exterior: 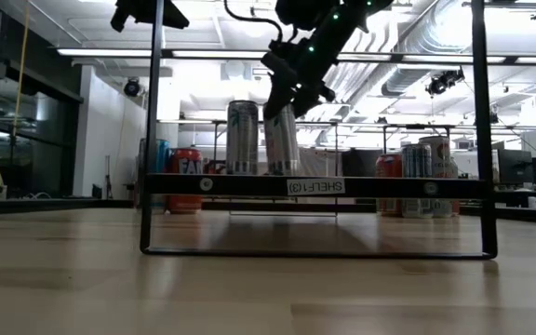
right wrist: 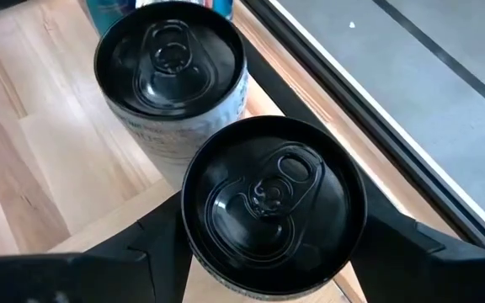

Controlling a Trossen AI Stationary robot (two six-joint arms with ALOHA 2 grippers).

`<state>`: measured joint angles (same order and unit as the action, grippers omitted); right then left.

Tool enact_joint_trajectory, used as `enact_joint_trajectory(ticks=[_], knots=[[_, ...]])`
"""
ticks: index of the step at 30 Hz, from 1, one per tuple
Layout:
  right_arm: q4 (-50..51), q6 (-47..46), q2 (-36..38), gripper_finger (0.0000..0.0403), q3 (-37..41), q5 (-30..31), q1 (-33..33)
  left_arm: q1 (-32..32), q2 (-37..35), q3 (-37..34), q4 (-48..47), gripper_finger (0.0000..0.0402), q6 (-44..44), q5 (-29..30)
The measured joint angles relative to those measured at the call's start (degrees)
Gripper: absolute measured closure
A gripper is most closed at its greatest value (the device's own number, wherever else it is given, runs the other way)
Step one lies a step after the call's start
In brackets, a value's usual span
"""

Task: Place canned beverage on shelf
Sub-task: Put the left white-pink soda can on the shelf aligned with the other white-pink soda can

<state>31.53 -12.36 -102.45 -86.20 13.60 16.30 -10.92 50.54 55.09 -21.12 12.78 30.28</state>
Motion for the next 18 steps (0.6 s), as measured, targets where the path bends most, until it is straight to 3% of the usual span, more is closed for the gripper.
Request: enact_joint_trajectory(ticks=[18], knots=[[-1.5, 0.3, 0.3, 0.0155, 0.0, -1.1, 1.7, 0.0, 0.0, 0.0, 0.0, 0.0401, 0.1, -0.1]])
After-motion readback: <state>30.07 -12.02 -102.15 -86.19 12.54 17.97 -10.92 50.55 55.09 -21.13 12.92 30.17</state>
